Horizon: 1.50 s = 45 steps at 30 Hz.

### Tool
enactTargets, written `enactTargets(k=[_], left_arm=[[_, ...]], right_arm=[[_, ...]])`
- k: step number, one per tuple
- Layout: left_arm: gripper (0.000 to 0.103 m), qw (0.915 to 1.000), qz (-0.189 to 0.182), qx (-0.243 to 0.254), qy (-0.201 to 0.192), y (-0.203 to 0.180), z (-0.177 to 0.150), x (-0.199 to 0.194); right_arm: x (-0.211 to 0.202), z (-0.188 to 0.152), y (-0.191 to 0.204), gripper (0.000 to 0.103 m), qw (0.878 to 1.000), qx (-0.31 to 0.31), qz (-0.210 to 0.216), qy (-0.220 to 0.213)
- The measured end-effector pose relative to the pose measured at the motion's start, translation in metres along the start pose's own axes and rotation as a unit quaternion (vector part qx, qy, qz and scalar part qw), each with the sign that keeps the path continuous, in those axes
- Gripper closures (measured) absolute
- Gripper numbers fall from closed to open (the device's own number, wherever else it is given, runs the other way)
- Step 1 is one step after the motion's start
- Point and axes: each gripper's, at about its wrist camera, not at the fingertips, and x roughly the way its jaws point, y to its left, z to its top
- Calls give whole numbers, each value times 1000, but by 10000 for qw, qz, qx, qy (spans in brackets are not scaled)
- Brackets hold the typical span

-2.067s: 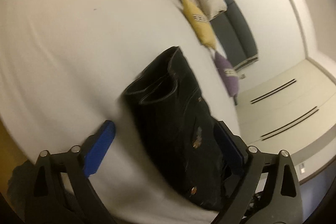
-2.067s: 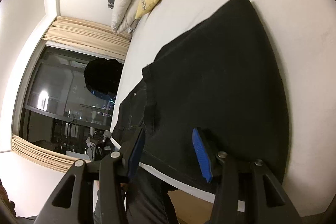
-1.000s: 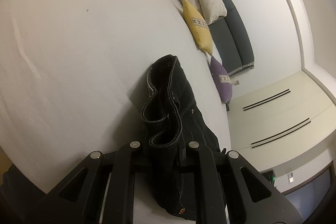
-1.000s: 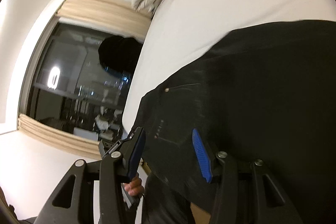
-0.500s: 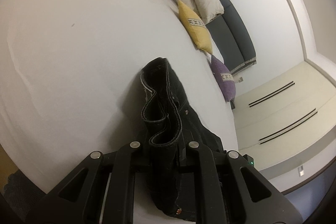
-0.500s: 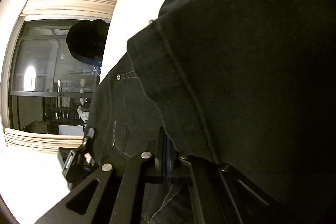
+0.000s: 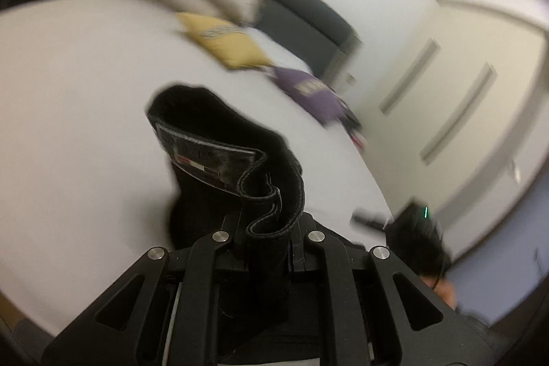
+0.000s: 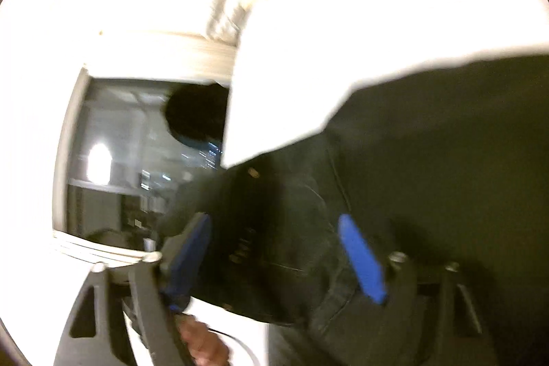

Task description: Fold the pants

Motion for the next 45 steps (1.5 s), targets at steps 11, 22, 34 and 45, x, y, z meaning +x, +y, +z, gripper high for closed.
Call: enactTargets(k=[11,22,34,45], left_arm=[[92,9699,-331,2095,1193,-143,-97,75],[92,9204,402,3596,1478,-185,-162,107],[91,8712,665,4657,1403,-227,-209,110],[88,8386,538,5132,1745,-245,-271,139]], right_arm=[[-94,29,4,6,9983,-557,-56,165],[-77,24,-12,6,9965,-481,-262,636],[-83,22,-25,87,9798,-1019,-1501,844],[-104,28,-83,88,9869,-494,-1443,518]])
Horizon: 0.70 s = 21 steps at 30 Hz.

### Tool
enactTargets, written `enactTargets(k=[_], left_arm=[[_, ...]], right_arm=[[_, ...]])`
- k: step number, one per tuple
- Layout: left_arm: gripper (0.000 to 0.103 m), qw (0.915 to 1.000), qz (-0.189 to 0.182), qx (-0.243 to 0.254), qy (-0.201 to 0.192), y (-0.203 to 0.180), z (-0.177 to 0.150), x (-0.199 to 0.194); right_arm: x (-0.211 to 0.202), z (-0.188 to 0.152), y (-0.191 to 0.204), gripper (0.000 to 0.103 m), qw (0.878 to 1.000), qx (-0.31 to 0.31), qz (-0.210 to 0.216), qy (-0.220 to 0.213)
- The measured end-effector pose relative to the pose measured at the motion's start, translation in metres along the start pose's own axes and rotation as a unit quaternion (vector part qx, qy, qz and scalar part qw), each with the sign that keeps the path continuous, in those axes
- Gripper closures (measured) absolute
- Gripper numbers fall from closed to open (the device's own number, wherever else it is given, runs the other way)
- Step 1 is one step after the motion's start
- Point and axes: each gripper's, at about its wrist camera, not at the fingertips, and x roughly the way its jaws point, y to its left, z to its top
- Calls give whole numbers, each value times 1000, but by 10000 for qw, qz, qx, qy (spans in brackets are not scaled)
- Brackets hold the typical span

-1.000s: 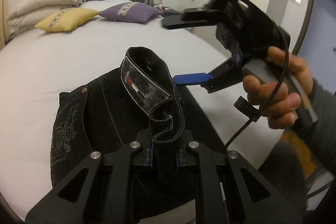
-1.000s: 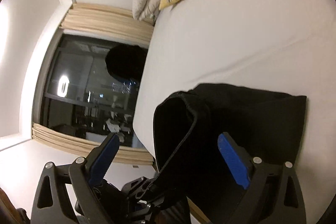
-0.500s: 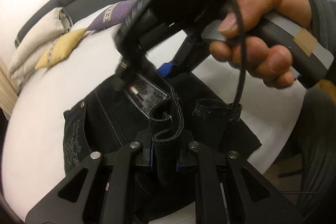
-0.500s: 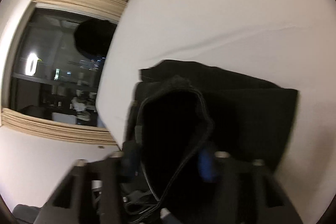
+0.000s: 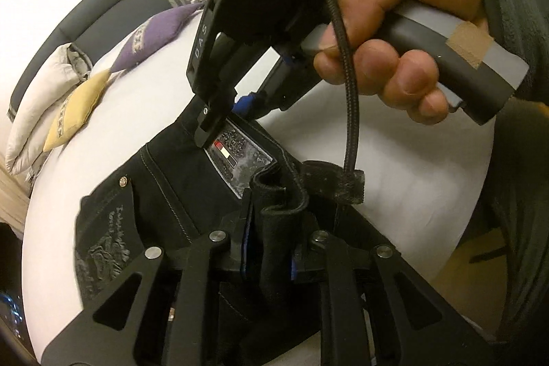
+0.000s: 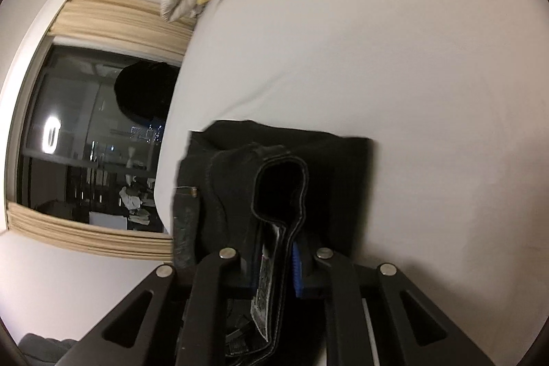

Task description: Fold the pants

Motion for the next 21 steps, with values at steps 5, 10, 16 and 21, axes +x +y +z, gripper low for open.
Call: enactTargets(k=[5,10,16,21], left_arm=[[88,10000,-31,-40,-53,-1,-3,0],[80,9999,-89,-29,-120,7,-8,-3],[42,9975,-546,-394,-199,33,-25,-41],[34,9864,-561,-1469,-478,103,-52,-92]], right_arm=[[-4,-5,2,88,9998,-83,-6,-206],[-4,-7,-7,87,9997,71,69,-222],[-20,-18,-24,78,9975,355,351,-493],[-61,-29,-17,61,9944,434,47,-966]])
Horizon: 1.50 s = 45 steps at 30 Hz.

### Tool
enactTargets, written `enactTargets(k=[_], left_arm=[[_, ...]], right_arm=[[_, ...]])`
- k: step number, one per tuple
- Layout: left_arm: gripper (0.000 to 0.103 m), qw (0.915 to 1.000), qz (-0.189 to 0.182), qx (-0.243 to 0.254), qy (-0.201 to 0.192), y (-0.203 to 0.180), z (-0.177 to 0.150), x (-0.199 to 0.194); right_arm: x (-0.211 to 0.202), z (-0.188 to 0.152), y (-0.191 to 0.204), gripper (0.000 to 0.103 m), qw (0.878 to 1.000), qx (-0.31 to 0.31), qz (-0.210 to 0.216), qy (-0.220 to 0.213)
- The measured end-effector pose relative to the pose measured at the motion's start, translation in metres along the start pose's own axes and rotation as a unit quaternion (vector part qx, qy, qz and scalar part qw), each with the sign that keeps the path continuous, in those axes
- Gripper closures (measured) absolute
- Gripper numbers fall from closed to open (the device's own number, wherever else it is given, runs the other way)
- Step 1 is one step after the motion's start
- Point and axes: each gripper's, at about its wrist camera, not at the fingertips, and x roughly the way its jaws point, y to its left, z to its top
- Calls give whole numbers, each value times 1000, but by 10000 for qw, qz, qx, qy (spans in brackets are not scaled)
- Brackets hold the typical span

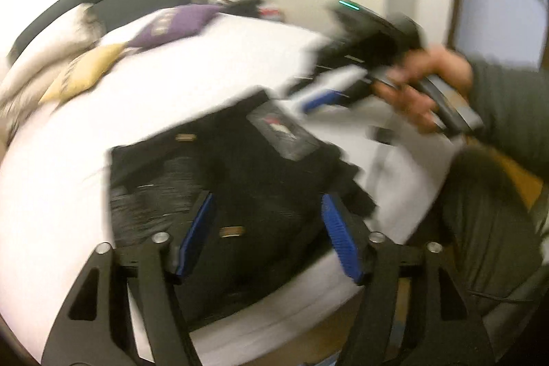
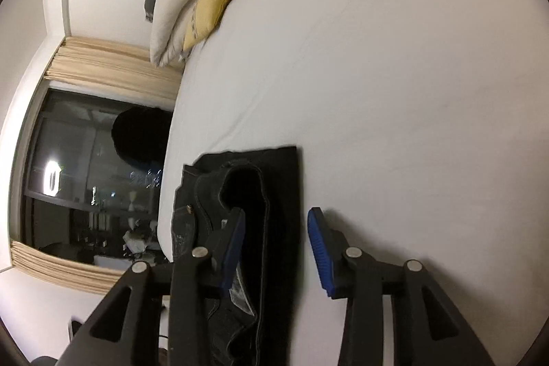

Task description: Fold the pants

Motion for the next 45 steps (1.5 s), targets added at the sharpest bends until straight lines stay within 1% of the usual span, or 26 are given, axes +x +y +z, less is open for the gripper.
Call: enactTargets(k=[2,5,7,9,10,12,13,16,19,21,24,25,26,28,30,33,34,35,37,39,40,41,42,43,44,45], left_arm=[[34,9986,-17,-505,-129,37,3,-8],[34,9921,-225,-1232,-53,91,4,3],[34,9809,-823,-1764,-42,118,1,18],[34,9719,-1034,-2105,205,133,1,36],[34,9709,-1127,-2077,378,133,-4,47],[34,9713,-1072,-2028,624,130,-18,64],[35,9720,-997,-2009,698,127,-25,69],[35,9766,-821,-1892,603,120,-35,66],[34,9773,-826,-1870,560,117,-39,59],[34,9769,-789,-1940,428,124,-35,48],[34,9792,-617,-1929,89,126,-23,28],[34,9796,-610,-1915,52,130,-20,26],[34,9796,-589,-1920,34,133,-18,31],[34,9799,-502,-1931,86,142,-8,46],[34,9782,-607,-1977,181,148,5,60],[34,9779,-593,-1961,427,151,7,87],[34,9771,-593,-1987,474,152,5,94],[34,9766,-590,-2007,494,153,3,100],[34,9766,-551,-1983,619,152,-1,111],[34,9776,-510,-1949,612,151,-2,115],[34,9775,-517,-1957,599,151,-1,113],[34,9772,-520,-1973,586,151,-1,111],[34,9768,-501,-2003,569,152,0,107],[34,9765,-413,-2047,529,153,2,97],[34,9765,-309,-2079,474,156,3,88],[34,9770,-202,-2098,319,155,5,74]], right_arm=[[-12,-7,15,61,9995,-85,280,-74],[-11,-28,46,61,9960,-320,833,35],[1,-48,57,61,9935,-392,1043,246],[22,-76,57,61,9907,-398,1192,513],[33,-87,51,61,9916,-367,1030,685],[50,-103,29,85,9943,-127,674,821],[50,-106,20,103,9948,2,677,761],[40,-110,-5,103,9933,349,921,598],[27,-112,0,103,9957,88,717,586],[16,-109,6,102,9969,-6,540,571],[-2,-91,36,75,9961,-328,743,340],[-2,-86,45,62,9952,-398,847,285],[3,-76,59,58,9936,-509,978,250],[23,-54,83,57,9907,-721,1114,292],[56,-33,98,57,9889,-801,1155,486],[94,-11,83,58,9945,-611,617,583],[105,-6,66,71,9961,-445,471,602],[110,-2,57,99,9968,-304,448,596],[108,-1,38,103,9978,-56,444,485],[87,-8,25,100,9987,62,451,235],[75,-13,23,94,9990,80,415,141],[60,-20,23,76,9989,84,461,-6],[44,-27,22,64,9988,108,443,-195],[31,-33,22,39,9986,144,361,-363],[15,-42,25,32,9981,159,184,-572],[5,-50,28,32,9975,118,45,-697]])
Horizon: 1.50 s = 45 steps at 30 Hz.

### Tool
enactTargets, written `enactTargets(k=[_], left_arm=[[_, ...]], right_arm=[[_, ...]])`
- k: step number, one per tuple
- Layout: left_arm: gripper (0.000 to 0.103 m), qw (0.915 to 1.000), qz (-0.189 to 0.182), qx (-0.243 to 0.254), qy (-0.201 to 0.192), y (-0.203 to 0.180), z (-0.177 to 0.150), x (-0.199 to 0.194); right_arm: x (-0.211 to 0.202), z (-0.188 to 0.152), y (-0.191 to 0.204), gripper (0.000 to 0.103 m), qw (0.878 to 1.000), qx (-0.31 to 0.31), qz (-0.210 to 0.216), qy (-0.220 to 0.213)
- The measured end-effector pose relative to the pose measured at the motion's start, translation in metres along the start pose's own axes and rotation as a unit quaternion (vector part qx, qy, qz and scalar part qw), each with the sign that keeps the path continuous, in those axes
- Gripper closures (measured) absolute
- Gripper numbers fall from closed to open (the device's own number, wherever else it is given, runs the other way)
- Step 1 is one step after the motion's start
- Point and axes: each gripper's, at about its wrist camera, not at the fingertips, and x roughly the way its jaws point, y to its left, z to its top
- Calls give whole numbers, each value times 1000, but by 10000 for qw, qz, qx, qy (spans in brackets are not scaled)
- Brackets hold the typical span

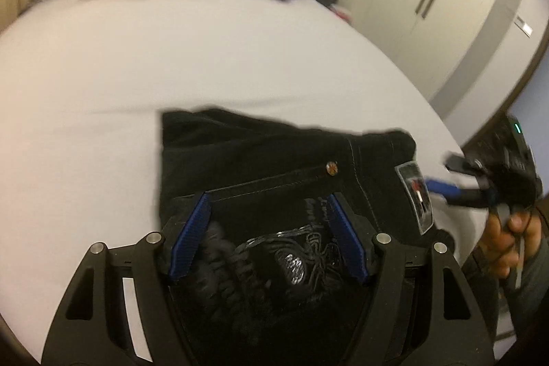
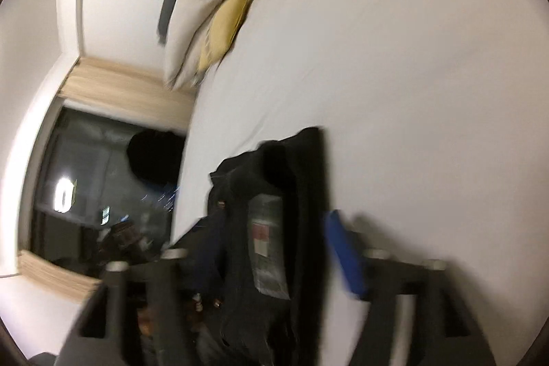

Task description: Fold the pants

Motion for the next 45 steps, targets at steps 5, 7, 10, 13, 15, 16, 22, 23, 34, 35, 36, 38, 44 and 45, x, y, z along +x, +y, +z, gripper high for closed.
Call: enactTargets(k=[5,7,10,13,15,16,22,23,34,35,36,38,44,45], left_arm=[[31,9965,825,-2,-133,16,-5,-33],[31,9939,1101,-107,-50,26,-8,-37],[31,9935,1126,-142,58,32,-13,-41],[30,9920,1202,-212,331,43,-19,-36],[30,9899,1292,-285,507,48,-24,-31],[30,9895,1305,-301,549,50,-25,-30],[24,9888,1264,-389,690,58,-25,-19],[24,9889,1233,-398,723,58,-25,-17],[24,9902,868,-414,1009,49,-22,8],[25,9903,815,-409,1051,48,-22,11],[33,9903,777,-395,1085,46,-22,13],[54,9906,625,-358,1166,41,-22,18],[70,9903,677,-170,1202,27,-17,23],[73,9905,666,-163,1191,26,-17,22]], right_arm=[[-22,-21,12,32,9992,-322,-247,-67],[-24,-27,22,31,9975,-606,-363,-100],[-26,-29,29,31,9968,-758,-261,-39],[-20,-26,17,31,9969,-657,-403,142],[-13,-24,5,31,9971,-477,-507,298],[-12,-25,1,31,9970,-438,-532,341],[-2,-21,-8,23,9980,-239,-378,443],[2,-21,-8,23,9977,-242,-397,502],[45,-18,12,24,9872,-831,-830,1080],[47,-18,14,32,9859,-893,-890,1098],[50,-18,15,37,9836,-969,-1001,1144],[52,-18,16,51,9794,-1085,-1221,1185],[43,-20,22,71,9763,-1261,-1421,1036],[43,-22,26,72,9739,-1373,-1509,998]])
